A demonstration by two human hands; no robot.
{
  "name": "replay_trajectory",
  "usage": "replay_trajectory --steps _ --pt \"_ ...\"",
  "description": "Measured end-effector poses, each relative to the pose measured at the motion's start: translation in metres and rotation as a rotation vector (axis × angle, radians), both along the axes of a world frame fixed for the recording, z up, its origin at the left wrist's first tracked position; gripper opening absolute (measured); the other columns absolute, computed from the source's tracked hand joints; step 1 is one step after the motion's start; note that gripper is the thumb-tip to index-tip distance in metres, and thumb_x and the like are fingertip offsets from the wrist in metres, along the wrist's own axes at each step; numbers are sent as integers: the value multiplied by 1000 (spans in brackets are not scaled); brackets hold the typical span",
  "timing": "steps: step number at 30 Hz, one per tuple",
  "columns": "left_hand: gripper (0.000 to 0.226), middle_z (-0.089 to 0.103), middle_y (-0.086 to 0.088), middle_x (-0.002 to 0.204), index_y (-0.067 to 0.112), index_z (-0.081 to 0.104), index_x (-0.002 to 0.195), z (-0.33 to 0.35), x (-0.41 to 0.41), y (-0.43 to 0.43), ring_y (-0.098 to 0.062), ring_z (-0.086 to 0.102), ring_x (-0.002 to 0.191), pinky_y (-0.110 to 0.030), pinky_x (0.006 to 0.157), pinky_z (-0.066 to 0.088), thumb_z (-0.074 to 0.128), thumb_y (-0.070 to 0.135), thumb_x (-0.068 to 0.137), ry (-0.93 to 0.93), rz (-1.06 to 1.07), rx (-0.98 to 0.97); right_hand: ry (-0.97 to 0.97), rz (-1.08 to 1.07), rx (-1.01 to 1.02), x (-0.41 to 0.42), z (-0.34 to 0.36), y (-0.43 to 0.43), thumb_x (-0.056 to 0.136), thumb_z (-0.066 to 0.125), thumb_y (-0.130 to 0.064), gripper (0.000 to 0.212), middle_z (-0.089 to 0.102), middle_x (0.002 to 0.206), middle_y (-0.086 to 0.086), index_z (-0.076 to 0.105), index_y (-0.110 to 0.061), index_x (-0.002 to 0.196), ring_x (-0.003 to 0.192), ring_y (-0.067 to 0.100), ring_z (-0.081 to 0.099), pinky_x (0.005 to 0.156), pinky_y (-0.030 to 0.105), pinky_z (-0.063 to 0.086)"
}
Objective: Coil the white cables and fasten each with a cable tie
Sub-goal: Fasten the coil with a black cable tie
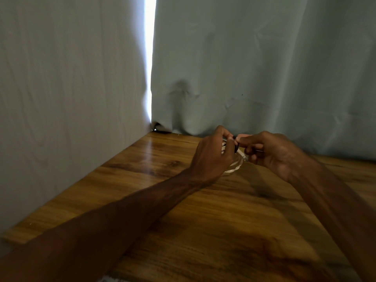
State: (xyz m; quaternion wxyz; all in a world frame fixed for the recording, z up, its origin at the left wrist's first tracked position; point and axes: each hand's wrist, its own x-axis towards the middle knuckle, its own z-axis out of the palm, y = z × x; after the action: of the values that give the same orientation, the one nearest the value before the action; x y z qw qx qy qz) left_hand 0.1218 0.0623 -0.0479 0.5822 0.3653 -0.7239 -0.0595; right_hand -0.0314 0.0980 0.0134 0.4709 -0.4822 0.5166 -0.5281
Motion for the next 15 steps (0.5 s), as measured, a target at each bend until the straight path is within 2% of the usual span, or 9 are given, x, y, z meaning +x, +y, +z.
replay_trajectory --steps 2,6,9,12,15 --pt "20 72 2 82 15 60 100 0 0 0 -13 69 70 -42 62 56 49 31 98 -11 -10 0 -10 -1 -4 -1 1 0 75 83 -4 29 67 76 6 76 -1 104 60 12 58 50 23 48" --pt "18 71 1 84 15 59 100 1 1 -1 -15 68 72 -43 65 55 49 30 99 -61 -25 -19 22 23 -26 -4 1 3 79 81 -3 21 75 84 8 78 -1 100 63 12 63 56 23 53" --pt "14 71 0 86 15 59 101 2 5 -1 -15 67 73 -44 65 54 52 27 99 -130 -27 -33 175 55 -105 -8 3 5 84 77 -5 13 79 93 11 80 -4 97 73 15 65 65 27 57" --pt "11 69 1 86 16 59 101 2 8 0 -14 65 73 -44 64 53 55 25 100 -193 -30 -37 357 93 -194 -10 4 5 87 74 -5 13 80 91 5 81 -8 97 75 10 68 68 28 59" --pt "12 69 1 85 16 59 100 1 8 1 -14 64 71 -45 64 52 55 26 100 -219 -21 -51 391 92 -237 -12 4 5 85 76 -3 13 80 90 7 80 -8 97 76 11 73 68 28 62"
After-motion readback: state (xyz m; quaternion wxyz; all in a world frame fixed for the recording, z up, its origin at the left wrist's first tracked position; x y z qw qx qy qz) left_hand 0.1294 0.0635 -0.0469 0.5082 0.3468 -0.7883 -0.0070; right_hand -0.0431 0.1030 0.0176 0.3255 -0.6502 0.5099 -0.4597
